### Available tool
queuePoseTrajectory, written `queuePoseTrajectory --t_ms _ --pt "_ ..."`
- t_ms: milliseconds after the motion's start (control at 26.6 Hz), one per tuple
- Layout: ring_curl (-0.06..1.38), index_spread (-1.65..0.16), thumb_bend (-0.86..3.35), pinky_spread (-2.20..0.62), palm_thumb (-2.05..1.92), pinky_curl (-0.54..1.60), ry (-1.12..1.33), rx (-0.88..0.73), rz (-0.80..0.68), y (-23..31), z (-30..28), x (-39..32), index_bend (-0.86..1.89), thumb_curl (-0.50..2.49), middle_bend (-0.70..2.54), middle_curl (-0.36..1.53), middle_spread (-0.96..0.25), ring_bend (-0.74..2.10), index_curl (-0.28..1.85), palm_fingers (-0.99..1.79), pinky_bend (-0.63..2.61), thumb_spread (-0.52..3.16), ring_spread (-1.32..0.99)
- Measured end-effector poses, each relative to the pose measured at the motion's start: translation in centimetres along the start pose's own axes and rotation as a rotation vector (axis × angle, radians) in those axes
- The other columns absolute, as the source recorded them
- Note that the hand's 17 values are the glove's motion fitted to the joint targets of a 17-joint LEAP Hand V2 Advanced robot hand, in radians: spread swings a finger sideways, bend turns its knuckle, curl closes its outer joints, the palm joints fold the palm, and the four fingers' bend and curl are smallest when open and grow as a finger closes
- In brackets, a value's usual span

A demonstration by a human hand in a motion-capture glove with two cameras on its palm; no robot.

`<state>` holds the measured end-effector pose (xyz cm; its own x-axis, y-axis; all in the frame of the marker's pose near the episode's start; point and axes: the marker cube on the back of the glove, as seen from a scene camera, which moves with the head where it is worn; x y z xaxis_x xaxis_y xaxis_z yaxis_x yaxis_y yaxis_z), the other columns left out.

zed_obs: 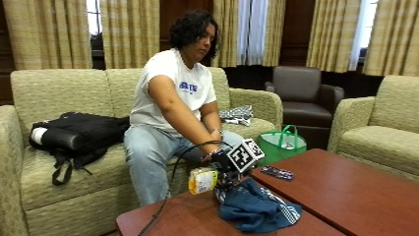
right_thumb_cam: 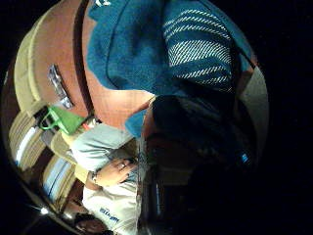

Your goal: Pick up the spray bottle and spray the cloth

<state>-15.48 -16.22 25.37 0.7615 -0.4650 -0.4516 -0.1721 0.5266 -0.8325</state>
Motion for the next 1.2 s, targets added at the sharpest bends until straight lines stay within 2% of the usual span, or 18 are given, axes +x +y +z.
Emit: queuePoseTrajectory --t_ms 150,525,976,1201 --pt "0.47 -0.25 -0.03 -0.27 0.94 0.39 -0.128 -0.023 0.063 -0.3 0.5 -2.3 0.31 0.81 0.6 0.53 -0.2 0.64 0.6 1.36 0.44 0.3 -0.21" --pt "0.47 -0.25 -0.03 -0.27 0.94 0.38 -0.166 0.0 0.084 0.4 -1.2 -2.2 0.3 0.82 0.59 0.53 -0.2 0.64 0.6 1.35 0.44 0.3 -0.21" --pt "0.48 -0.25 -0.03 -0.27 0.94 0.38 -0.622 0.338 0.012 5.7 -11.9 2.7 0.3 0.83 0.59 0.53 -0.2 0.64 0.61 1.35 0.44 0.3 -0.21" --pt "0.48 -0.25 -0.03 -0.27 0.93 0.39 -0.841 0.51 -0.089 8.5 -13.9 2.7 0.3 0.83 0.59 0.53 -0.2 0.63 0.61 1.35 0.44 0.3 -0.21"
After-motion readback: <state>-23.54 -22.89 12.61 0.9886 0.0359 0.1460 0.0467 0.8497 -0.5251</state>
